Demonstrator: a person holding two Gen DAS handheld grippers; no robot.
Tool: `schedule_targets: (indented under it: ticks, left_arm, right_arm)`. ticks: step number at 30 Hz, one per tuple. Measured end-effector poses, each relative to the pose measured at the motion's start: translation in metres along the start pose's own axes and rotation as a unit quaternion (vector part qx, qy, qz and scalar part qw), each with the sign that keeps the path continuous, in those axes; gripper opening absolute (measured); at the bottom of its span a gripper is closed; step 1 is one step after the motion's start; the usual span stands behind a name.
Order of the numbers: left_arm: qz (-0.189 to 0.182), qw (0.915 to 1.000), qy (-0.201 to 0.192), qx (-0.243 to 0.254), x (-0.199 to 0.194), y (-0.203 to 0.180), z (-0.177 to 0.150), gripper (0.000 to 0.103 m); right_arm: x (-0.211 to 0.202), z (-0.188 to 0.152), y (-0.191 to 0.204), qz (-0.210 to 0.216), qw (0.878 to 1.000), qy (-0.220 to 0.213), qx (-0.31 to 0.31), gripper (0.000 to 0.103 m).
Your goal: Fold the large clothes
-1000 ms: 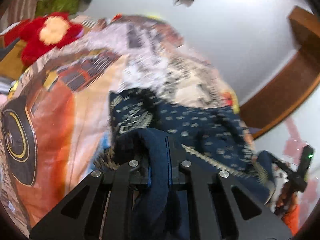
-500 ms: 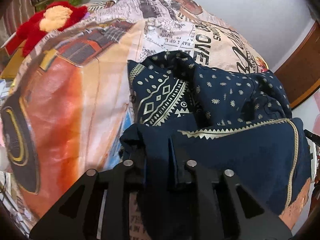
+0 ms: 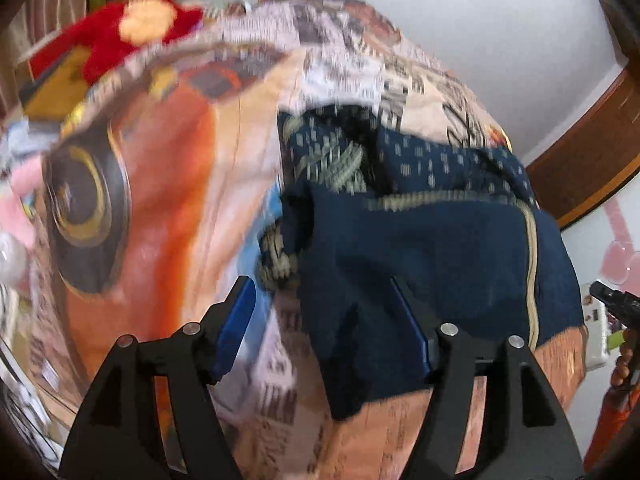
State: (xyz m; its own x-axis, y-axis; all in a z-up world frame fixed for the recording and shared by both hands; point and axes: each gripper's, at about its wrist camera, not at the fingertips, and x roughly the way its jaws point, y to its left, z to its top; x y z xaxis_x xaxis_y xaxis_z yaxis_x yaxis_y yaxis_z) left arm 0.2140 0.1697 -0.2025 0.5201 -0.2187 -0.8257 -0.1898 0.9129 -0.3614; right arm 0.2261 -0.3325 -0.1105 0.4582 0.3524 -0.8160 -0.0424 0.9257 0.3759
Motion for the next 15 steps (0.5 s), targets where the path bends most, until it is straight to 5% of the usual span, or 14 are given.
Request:
schedule_targets:
  ticks: [8,15]
  left_arm:
    - [-0.048,0.9943,0.091,-0.029,0.048,0.001,-0.043,0.067]
    - [-0.071,0.9918,0.091,-0.055,0.057,-0.002,-0.042,0.067]
  right_arm:
    - [0.03,-0.024,0.015,0.004,0.998,0.048,-0.028,0.008]
    - [0.049,-0.025,0.011,-0.017,0.997,0.071,-0.033,0.008]
